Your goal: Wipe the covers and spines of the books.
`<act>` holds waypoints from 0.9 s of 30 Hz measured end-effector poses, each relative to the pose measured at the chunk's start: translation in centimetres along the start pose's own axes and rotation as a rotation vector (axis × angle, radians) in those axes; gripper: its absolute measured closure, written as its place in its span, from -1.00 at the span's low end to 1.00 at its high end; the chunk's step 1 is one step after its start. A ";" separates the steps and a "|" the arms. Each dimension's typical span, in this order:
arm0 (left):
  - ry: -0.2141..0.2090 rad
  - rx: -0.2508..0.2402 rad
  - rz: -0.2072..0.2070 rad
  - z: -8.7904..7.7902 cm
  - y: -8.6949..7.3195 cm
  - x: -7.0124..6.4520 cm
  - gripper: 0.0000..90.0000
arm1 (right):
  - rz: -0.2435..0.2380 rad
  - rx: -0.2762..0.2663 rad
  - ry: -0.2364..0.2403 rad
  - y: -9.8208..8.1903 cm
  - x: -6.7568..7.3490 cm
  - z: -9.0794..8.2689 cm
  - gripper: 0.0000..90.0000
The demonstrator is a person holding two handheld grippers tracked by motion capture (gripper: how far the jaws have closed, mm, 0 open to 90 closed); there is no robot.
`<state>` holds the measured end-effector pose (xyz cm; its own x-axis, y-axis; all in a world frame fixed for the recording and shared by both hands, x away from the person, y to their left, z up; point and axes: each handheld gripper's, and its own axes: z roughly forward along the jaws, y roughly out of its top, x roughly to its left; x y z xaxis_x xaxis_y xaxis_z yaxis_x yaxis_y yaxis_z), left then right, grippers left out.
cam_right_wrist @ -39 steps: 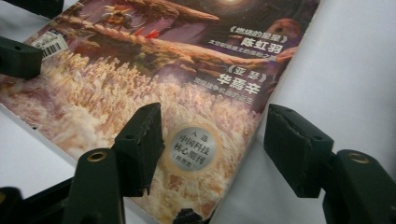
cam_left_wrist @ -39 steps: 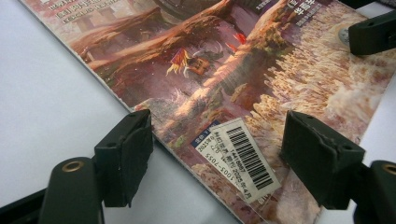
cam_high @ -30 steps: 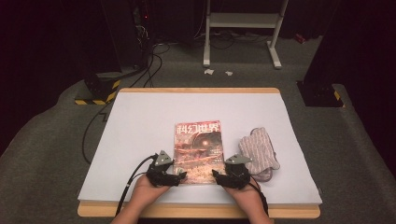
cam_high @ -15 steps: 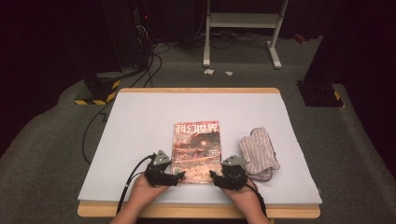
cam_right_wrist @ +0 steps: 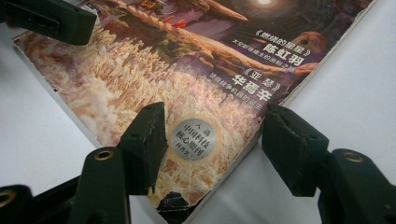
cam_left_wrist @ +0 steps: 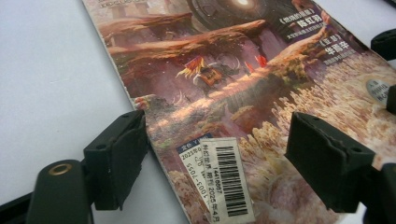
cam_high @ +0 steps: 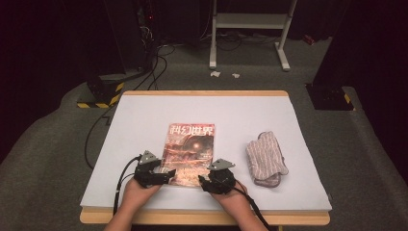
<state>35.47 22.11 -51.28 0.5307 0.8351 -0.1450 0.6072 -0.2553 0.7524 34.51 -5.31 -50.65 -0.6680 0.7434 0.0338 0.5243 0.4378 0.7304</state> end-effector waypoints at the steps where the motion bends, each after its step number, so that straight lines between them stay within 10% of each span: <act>1: 0.006 0.000 -0.001 0.0 0.0 -0.1 -0.53 | 0.001 0.000 0.004 0.0 -0.1 0.0 -0.10; 27: -0.008 -0.038 -0.134 -0.4 -0.2 0.7 -0.27 | 0.019 -0.008 0.016 -0.3 -0.2 -0.2 -0.07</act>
<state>35.43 22.95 -51.25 0.4512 0.8565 -0.2506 0.6502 -0.1232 0.7497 34.37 -5.66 -50.81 -0.6663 0.7434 0.0585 0.5328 0.4197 0.7349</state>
